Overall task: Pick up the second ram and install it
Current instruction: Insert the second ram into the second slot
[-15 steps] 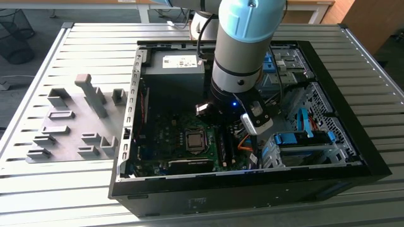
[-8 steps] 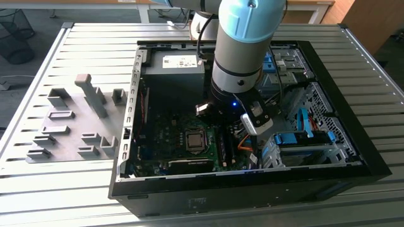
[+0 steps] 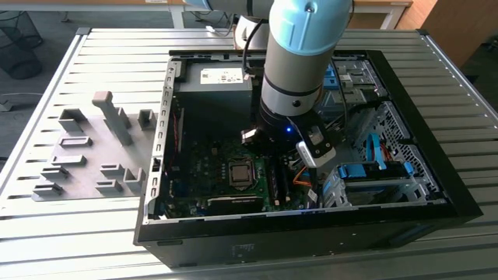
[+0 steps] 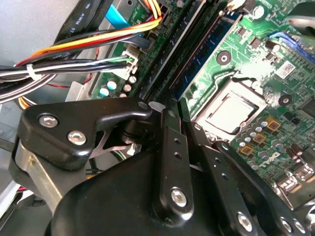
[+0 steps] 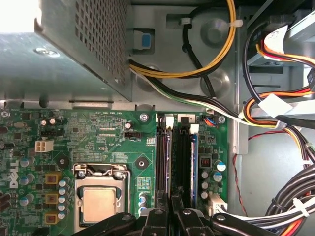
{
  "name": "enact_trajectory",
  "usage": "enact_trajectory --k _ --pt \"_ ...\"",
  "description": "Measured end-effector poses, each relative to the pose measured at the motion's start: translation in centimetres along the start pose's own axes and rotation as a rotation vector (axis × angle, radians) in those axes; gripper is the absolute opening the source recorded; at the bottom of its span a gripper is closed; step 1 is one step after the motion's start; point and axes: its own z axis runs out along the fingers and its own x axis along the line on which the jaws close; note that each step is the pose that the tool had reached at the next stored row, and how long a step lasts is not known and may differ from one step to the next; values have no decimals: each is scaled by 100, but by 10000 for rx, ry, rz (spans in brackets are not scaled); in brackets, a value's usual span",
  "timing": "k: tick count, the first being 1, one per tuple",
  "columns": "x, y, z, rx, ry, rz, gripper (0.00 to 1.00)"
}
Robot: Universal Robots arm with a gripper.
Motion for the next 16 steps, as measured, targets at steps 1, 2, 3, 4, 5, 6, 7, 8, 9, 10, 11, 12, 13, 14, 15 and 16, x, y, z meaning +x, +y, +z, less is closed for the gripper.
enact_trajectory --k 1,2,3,4,5,6,7,8,9,10,11,12,13,14,15,16 --pt "0 0 0 1 0 0 14" --pt "0 0 0 1 0 0 14" --pt "0 0 1 1 0 0 14" --pt "0 0 1 0 0 0 14" --pt "0 0 1 0 0 0 14" --pt "0 0 1 0 -1 0 14" --pt "0 0 2 -1 -1 0 14" --pt "0 0 2 -2 -1 0 14" --pt "0 1 3 -3 0 0 14" --pt "0 1 3 -2 0 0 15" --pt "0 0 2 -1 -1 0 21" --pt "0 0 3 -1 -1 1 21" --pt "0 0 3 -1 -1 0 21" --pt "0 0 3 -1 -1 0 21" --pt "0 0 2 -1 -1 1 21" --pt "0 0 -6 1 0 0 21"
